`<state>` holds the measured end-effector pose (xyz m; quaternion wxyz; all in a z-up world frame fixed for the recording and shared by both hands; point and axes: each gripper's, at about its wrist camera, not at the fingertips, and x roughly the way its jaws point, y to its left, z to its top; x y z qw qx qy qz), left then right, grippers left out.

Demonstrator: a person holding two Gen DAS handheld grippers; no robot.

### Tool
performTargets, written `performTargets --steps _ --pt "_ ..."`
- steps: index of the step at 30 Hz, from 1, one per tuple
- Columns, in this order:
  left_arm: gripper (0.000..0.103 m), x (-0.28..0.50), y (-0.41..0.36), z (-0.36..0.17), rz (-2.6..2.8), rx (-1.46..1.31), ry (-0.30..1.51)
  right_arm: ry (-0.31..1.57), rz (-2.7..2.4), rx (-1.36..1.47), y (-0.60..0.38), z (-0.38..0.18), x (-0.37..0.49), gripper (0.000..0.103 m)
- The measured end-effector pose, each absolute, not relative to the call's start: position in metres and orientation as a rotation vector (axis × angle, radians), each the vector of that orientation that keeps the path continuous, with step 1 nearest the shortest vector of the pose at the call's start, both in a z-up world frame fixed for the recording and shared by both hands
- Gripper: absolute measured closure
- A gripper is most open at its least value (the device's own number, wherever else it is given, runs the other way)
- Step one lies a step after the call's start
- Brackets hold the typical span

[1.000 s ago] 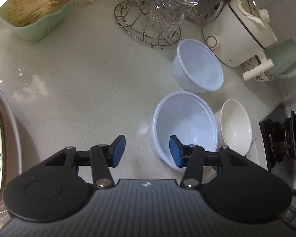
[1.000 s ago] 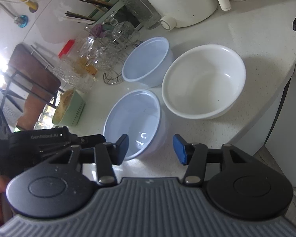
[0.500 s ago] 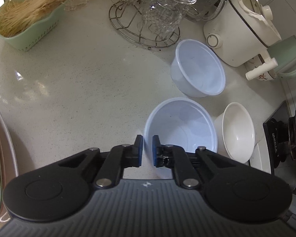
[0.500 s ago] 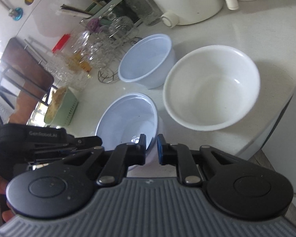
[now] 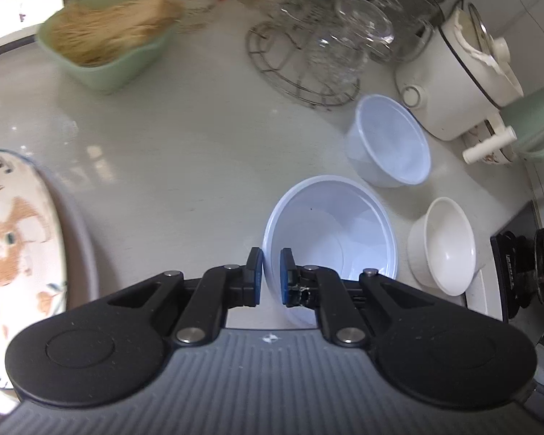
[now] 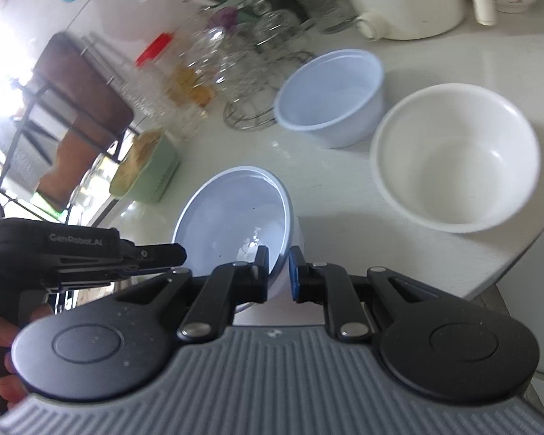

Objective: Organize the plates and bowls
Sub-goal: 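Lift the light blue bowl with both grippers off the counter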

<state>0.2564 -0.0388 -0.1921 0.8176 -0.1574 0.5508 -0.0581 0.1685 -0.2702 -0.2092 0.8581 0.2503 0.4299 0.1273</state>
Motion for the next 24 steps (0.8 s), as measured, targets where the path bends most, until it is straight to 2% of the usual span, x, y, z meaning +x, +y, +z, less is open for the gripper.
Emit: performTargets --steps 24 --pt "0.091 0.267 -0.002 -0.200 -0.165 -0.250 1.242 0.974 0.226 0.441 -0.216 -0.213 0.188 0.087"
